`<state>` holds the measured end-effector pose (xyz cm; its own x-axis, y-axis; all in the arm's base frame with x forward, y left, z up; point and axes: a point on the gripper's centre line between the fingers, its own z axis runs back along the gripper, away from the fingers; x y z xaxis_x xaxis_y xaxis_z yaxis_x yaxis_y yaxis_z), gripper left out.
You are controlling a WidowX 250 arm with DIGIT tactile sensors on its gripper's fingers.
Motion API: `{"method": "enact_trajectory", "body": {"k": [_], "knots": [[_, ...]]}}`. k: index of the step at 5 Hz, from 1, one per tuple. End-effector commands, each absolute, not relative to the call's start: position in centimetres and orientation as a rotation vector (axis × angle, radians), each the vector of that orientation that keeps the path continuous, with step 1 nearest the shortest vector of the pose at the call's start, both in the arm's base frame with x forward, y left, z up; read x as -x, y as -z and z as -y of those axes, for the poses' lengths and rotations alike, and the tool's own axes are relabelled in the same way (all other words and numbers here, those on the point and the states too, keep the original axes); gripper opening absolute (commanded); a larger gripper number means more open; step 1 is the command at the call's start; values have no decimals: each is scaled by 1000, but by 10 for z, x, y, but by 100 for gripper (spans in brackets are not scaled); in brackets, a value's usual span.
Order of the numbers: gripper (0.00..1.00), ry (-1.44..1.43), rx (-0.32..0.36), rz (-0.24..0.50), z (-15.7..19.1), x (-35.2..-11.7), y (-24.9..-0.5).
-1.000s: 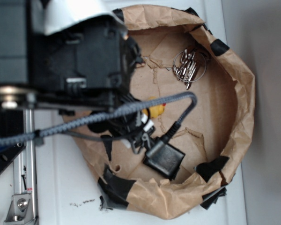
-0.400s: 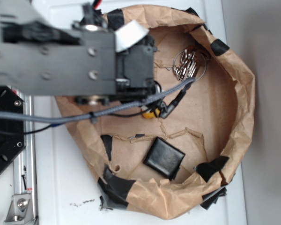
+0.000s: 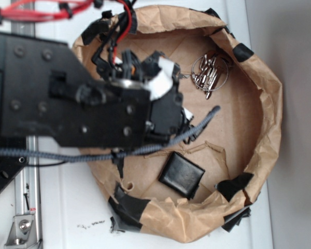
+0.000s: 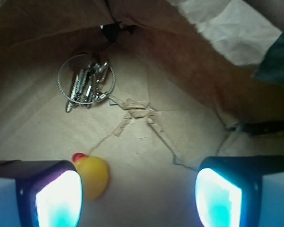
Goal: Grab the yellow duck.
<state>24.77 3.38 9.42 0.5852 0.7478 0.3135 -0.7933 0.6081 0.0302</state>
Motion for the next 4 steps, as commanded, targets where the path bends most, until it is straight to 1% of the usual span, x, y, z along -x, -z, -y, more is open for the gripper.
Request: {"method": "enact_trajectory", "body": {"k": [1,2,3,4], "knots": [[100,-963,12,338,-25,-260,-91],[100,-894,24,299,-29,-253,-77],[100,-873,3,291,-36,-246,-70],[100,-893,7,318,-50,-242,-75]]}}
